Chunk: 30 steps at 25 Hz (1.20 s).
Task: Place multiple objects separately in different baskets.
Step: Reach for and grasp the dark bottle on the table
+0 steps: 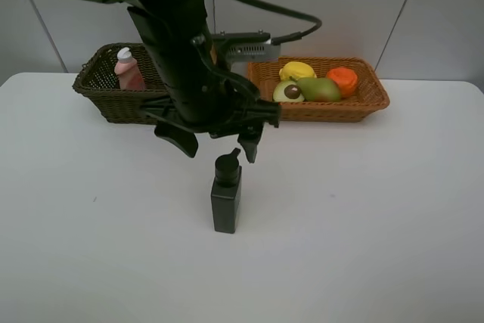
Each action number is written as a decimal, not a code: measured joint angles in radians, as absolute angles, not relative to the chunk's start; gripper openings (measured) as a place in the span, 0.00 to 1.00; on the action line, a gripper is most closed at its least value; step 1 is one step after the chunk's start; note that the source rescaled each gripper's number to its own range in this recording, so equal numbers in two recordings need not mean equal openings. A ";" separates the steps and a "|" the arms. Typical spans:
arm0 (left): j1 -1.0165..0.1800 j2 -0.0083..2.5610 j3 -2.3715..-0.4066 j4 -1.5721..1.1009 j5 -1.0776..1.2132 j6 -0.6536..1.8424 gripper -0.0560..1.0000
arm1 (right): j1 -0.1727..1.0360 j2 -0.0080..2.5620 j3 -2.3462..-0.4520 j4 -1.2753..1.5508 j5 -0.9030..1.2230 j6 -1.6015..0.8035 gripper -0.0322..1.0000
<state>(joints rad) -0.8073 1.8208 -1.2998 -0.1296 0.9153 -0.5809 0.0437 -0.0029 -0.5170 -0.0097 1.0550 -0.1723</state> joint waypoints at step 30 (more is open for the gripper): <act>-0.868 1.970 -1.301 -0.162 0.894 -0.566 1.00 | 0.044 -0.003 -0.517 -0.010 1.055 -0.172 1.00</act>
<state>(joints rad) -0.8675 1.9697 -1.3005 -0.1619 0.8943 -0.5659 0.0437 -0.0029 -0.5170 -0.0097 1.0550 -0.1723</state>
